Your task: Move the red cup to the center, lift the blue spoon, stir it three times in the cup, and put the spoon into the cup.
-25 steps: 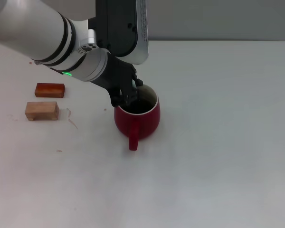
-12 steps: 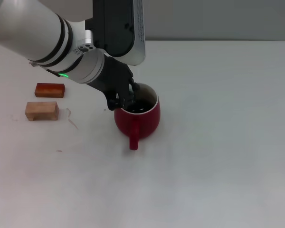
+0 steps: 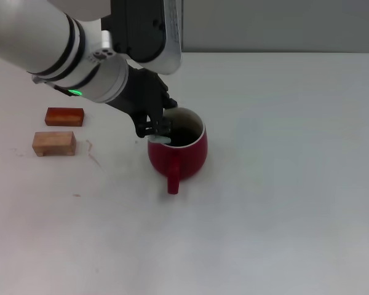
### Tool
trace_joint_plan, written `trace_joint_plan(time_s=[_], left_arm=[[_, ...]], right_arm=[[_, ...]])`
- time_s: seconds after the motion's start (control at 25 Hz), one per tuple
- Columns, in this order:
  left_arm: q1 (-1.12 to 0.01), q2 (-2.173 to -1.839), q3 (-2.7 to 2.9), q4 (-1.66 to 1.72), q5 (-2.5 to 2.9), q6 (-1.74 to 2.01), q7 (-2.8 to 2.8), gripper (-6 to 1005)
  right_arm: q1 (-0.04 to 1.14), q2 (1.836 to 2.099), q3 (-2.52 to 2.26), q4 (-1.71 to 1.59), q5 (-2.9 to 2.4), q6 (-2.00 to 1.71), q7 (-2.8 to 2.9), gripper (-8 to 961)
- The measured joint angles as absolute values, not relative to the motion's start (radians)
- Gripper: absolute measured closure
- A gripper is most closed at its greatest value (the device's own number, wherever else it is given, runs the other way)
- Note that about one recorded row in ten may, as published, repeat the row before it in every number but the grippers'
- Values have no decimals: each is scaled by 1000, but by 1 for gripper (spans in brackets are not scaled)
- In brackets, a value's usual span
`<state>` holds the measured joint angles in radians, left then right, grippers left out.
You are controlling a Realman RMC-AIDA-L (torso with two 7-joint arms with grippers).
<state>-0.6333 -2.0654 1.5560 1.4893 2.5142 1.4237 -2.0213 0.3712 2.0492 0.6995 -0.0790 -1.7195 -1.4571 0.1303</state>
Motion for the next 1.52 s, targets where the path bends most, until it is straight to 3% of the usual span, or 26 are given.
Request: trace_joint_plan(time_s=[0.32,0.8,1.04,1.52], left_arm=[[-597,-2065,1250,1445,2215,1366,-1920,702],[-610,-2031,471,742,1522,1309,-1637,705],[-548,-2063,330,581,1291,1240,-1307,707],[-480,-2067,320,197,1008,1277,-298,708]], right_arm=[[371,2049,699,-85,-1719,-1456,130,379],[368,2049,710,-91,-1713,-1456,130,379],[369,2049,721,-99,-1712,-1456,130,379],[366,2049,752,-112,-1712,-1453,130,379]])
